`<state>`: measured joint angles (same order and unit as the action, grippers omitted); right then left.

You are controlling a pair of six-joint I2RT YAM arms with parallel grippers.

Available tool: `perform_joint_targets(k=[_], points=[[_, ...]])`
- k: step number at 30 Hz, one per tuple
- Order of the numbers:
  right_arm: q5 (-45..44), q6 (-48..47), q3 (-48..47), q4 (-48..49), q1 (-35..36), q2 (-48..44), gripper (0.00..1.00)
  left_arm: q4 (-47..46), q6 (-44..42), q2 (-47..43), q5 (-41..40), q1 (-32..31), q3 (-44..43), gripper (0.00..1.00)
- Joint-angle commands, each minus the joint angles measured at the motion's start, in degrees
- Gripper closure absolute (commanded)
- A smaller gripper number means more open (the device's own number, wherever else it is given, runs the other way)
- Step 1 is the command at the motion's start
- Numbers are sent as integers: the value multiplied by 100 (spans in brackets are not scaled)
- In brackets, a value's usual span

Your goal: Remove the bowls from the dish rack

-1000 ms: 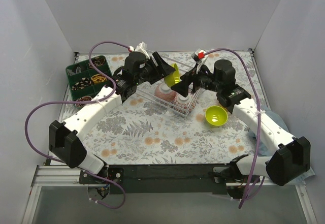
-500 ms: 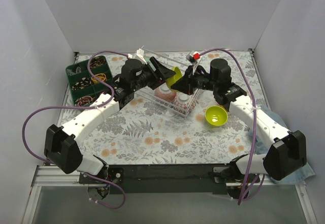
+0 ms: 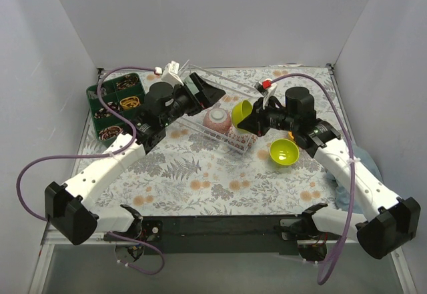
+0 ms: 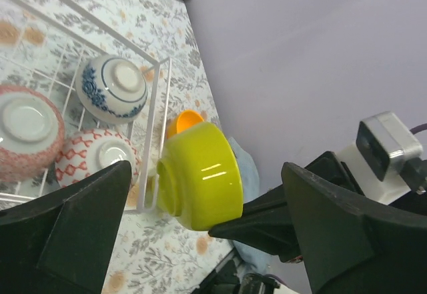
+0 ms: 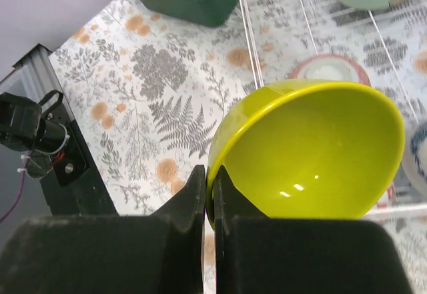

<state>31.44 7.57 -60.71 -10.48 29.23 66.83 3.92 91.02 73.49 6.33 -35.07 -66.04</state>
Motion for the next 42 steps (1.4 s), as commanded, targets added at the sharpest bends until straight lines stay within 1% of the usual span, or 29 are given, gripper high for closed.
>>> perform_joint_targets(k=[1,2,4,5,6,8,9,12,14,21,29,34,37,38,40,41,42], points=[[-874,-247,-11,-954,-14,-495,99,12,-1129,-432,-509,9,-5,2],[-1024,-282,-29,-1321,-14,-600,99,64,-1470,-476,-753,18,-5,2],[-1525,-318,-90,-1657,-14,-671,99,257,-1753,-511,-957,9,3,2],[-1718,-318,-116,-2007,-14,-732,99,319,-2059,-512,-1175,18,3,2],[-2138,-300,-143,-2158,-14,-759,99,415,-2193,-520,-1273,9,21,2],[-2588,-248,-204,-2457,-14,-776,99,547,-2465,-512,-1519,9,30,2],[-3017,-213,-205,-2711,-14,-768,99,574,-2684,-494,-1599,9,47,2],[-3791,-90,-179,-3081,-23,-689,99,706,-3010,-450,-1818,9,30,2],[-4048,-28,-82,-3196,-32,-532,99,785,-3099,-406,-1863,9,30,2],[-4251,69,129,-3197,-84,31,99,899,-3178,-371,-1845,18,100,2],[-4225,139,410,-2837,-84,594,99,943,-3258,-406,-1995,18,179,2],[-4418,244,533,-2705,-84,779,99,970,-3249,-432,-2030,9,223,2],[-4471,280,595,-2617,-84,814,85,996,-3205,-415,-2013,9,223,2],[-4471,288,604,-2608,-84,806,78,1014,-3214,-415,-2013,18,223,2],[-4436,323,613,-2608,-93,788,70,1031,-3205,-397,-2039,9,223,2],[-4436,332,613,-2600,-85,753,61,1031,-3205,-389,-2039,18,223,2],[-4401,350,613,-2608,-84,727,56,1031,-3205,-380,-2039,18,197,2]])
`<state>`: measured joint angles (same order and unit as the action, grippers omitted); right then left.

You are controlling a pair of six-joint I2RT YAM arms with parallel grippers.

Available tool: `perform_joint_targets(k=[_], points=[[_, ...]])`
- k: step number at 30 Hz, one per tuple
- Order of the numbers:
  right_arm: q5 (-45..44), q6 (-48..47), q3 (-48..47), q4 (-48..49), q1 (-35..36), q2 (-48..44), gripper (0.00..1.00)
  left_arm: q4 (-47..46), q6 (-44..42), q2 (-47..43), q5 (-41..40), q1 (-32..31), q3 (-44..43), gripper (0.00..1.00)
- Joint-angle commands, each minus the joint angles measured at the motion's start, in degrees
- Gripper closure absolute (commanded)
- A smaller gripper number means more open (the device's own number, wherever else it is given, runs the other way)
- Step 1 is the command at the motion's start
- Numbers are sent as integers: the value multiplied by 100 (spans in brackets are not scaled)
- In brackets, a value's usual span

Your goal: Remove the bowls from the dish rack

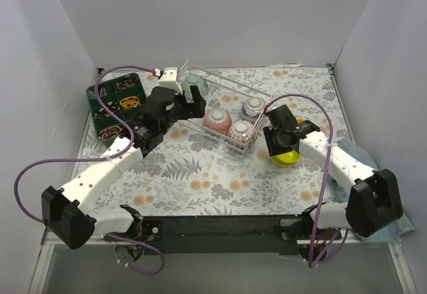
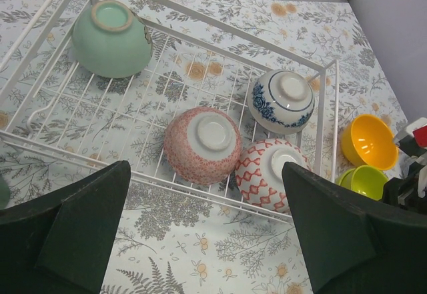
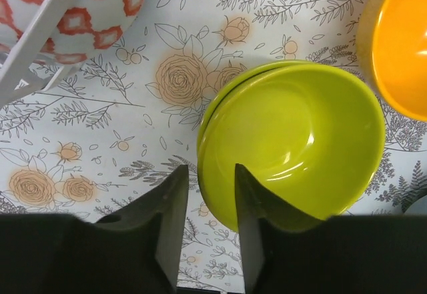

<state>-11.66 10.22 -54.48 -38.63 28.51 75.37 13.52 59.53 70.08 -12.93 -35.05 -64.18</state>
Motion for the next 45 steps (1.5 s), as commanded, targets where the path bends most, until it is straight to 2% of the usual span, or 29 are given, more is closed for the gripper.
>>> perform_joint_targets(k=[1,2,8,14,17,23,28,36,45], points=[[-65,94,-10,207,-12,-163,52,72,-55,-13,-105,16,11,2],[-38,112,-28,198,-12,-250,46,81,-64,5,-96,7,-6,2],[68,243,-142,207,-21,-795,26,72,-90,233,-69,15,-129,2],[50,279,-107,356,-12,-1490,11,116,-292,594,-105,16,-401,2],[24,288,-2,479,-21,-1868,7,151,-442,866,-140,7,-568,2],[41,279,174,541,-12,-2369,6,379,-425,1542,211,-11,-1043,2],[181,244,315,550,-12,-2598,6,573,-380,2114,186,-99,-1333,2],[463,156,350,550,-4,-2695,6,924,-503,3054,-605,-204,-1746,2],[437,-2,385,541,-12,-2782,7,977,-521,3714,-1422,-204,-2054,2]])
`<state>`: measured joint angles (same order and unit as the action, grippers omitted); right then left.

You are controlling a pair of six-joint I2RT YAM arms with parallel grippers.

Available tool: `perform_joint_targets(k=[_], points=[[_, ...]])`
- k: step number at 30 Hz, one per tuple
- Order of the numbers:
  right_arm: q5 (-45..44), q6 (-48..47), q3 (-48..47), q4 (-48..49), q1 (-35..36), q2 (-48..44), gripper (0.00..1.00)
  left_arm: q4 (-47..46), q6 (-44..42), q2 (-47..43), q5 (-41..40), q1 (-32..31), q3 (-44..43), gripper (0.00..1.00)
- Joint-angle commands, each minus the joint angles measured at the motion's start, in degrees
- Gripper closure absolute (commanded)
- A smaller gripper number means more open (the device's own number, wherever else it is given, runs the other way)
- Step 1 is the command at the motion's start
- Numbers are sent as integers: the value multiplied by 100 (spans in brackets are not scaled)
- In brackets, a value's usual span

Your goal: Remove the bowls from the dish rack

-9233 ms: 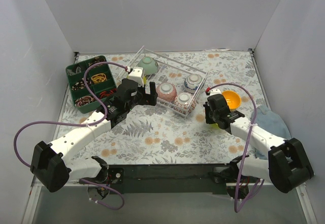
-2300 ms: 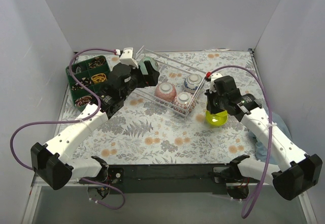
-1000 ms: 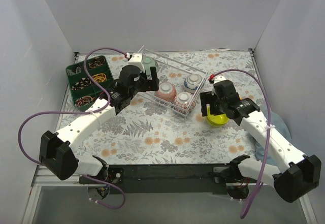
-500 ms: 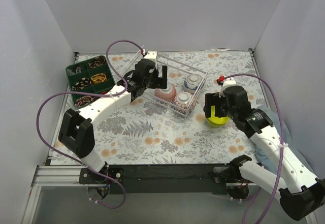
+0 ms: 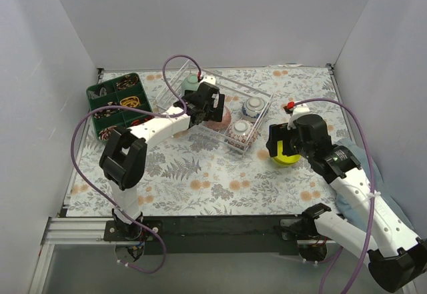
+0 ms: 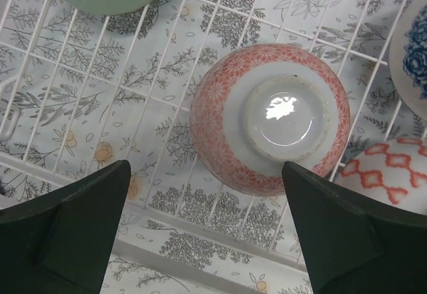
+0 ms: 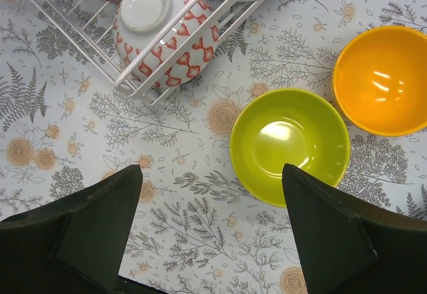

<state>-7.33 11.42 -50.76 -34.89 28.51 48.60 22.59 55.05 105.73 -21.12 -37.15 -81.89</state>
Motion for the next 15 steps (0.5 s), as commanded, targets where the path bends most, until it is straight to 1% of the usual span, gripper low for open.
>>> perform_joint_targets(k=[1,7,11,13,15], points=[[4,-131,14,167,-12,-96,7,70,-99,262,-664,6,-319,2],[-31,-201,5,176,-12,-70,7,88,-275,588,-1165,67,-573,2],[-58,-254,-12,167,-12,-17,7,114,-372,764,-1332,216,-846,2],[-58,-263,-39,167,-21,18,7,88,-538,800,-1342,243,-960,2],[-49,-289,-65,176,-21,27,7,62,-853,756,-1141,243,-1092,2]])
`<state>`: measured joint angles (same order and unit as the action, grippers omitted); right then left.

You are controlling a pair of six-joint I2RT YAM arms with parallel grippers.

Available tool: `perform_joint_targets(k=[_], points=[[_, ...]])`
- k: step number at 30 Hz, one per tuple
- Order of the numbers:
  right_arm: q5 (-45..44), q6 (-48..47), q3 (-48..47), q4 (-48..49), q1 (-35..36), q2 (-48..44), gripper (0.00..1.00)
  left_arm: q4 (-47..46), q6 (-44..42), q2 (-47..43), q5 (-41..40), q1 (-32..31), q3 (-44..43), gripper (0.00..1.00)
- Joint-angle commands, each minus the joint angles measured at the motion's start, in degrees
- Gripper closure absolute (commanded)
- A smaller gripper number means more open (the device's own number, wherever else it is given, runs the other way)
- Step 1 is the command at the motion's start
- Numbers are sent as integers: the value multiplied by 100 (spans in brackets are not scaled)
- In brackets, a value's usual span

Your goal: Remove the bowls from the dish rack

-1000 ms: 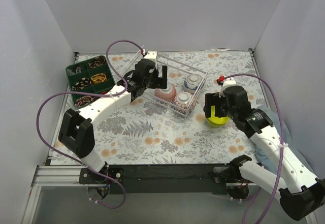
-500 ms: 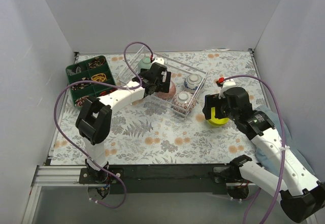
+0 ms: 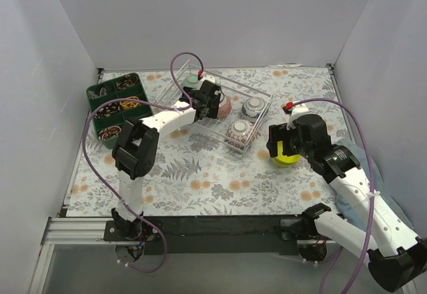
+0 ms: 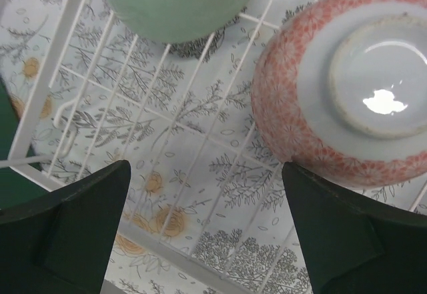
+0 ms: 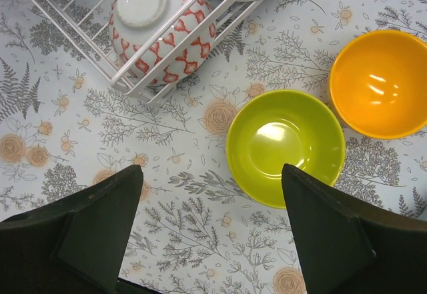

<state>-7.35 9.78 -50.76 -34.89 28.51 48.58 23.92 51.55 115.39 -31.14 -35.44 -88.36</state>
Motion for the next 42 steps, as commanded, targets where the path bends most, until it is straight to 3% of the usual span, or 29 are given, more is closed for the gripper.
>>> perform_joint_targets(k=[1,7,13,28,33,38,42], points=[[-55,-134,-83,176,-12,29,7,-124,-619,-245,-17,64,-463,2],[-38,-231,-92,176,-21,29,7,-493,-1618,-763,836,-33,-121,2],[-12,-275,-65,176,-12,12,7,-590,-2650,-747,943,-534,-94,2],[50,-380,-30,44,-21,-59,8,-889,-2273,597,-560,-359,-999,2],[15,-380,14,-8,-30,-120,8,-837,-1939,642,-902,-121,-1122,3],[23,-363,22,-17,-21,-164,8,-775,-1946,459,-641,-51,-1061,2],[50,-372,-13,-17,-21,-112,8,-959,-2227,108,220,-51,-815,2]])
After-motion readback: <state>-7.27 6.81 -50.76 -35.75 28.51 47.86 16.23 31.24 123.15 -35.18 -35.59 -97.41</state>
